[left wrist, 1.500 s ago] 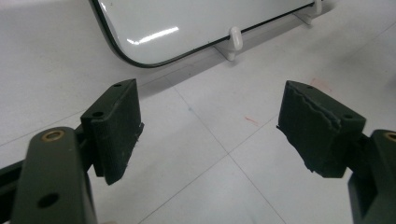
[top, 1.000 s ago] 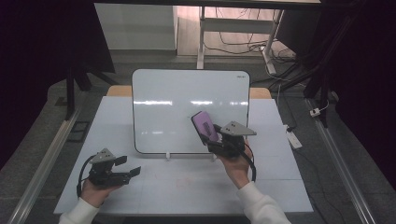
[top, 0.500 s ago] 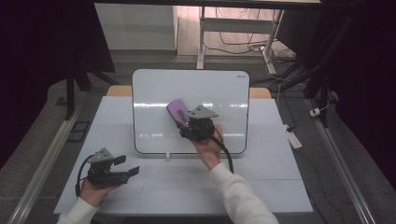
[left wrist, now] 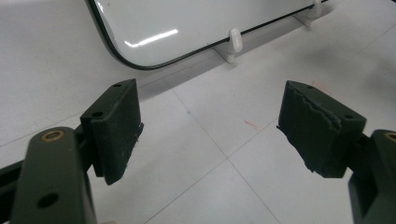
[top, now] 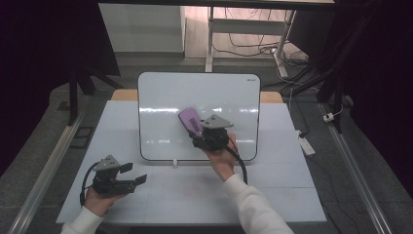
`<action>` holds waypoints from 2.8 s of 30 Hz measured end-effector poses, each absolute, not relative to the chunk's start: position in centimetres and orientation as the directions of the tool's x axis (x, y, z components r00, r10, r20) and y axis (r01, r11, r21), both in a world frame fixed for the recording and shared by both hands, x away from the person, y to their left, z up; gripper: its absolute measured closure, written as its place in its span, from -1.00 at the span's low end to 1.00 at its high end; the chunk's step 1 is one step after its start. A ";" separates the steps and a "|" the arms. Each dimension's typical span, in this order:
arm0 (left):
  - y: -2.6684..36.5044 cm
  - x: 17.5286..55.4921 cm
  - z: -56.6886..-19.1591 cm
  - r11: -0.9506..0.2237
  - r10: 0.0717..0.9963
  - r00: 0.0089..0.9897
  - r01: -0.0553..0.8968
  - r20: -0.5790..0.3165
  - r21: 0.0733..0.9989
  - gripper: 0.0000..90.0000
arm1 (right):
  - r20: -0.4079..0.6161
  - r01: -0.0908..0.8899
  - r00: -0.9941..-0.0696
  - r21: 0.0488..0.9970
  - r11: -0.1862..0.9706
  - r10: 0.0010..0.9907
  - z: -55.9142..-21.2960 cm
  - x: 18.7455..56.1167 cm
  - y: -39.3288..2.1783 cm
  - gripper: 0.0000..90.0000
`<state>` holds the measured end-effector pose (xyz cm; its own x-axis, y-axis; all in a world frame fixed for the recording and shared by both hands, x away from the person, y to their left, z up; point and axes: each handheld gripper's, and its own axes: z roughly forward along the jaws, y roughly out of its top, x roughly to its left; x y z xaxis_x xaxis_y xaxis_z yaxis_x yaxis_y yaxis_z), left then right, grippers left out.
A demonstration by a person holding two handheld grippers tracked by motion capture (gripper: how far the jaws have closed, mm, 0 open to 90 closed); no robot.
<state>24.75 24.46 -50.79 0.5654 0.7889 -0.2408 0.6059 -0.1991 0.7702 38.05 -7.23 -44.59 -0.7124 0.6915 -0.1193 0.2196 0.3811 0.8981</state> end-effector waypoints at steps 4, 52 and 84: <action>24.6 24.7 -50.8 -0.195 0.788 0.565 0.606 -0.245 0.771 -0.51 | -0.116 0.238 -0.736 0.878 0.415 0.667 -45.2 37.1 -7.6 -0.10; 15.9 28.7 -45.9 -0.149 0.663 0.683 0.520 -0.305 0.841 -0.47 | -0.013 0.234 -0.754 0.929 0.287 0.657 -47.3 31.1 -13.6 -0.10; 13.0 31.6 -45.7 -0.071 0.578 0.694 0.567 -0.429 0.821 0.39 | -0.083 0.134 -0.752 0.952 0.275 0.654 -48.2 29.8 -10.4 -0.10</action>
